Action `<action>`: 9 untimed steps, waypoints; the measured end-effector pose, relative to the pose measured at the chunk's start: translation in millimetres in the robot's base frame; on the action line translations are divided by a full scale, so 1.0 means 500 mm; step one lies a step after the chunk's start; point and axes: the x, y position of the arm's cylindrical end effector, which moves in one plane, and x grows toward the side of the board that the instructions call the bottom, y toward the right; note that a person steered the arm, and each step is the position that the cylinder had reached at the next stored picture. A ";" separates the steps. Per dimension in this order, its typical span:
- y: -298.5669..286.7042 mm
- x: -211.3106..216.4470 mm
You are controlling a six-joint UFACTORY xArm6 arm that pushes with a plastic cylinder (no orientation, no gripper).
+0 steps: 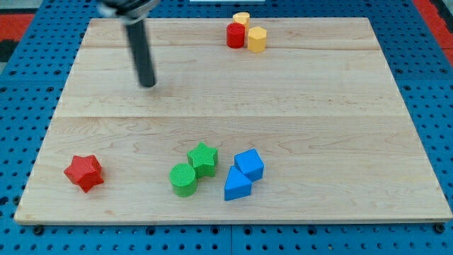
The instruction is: Place the red star left to the red circle
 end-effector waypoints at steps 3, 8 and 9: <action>-0.093 0.403; -0.139 0.403; -0.049 0.261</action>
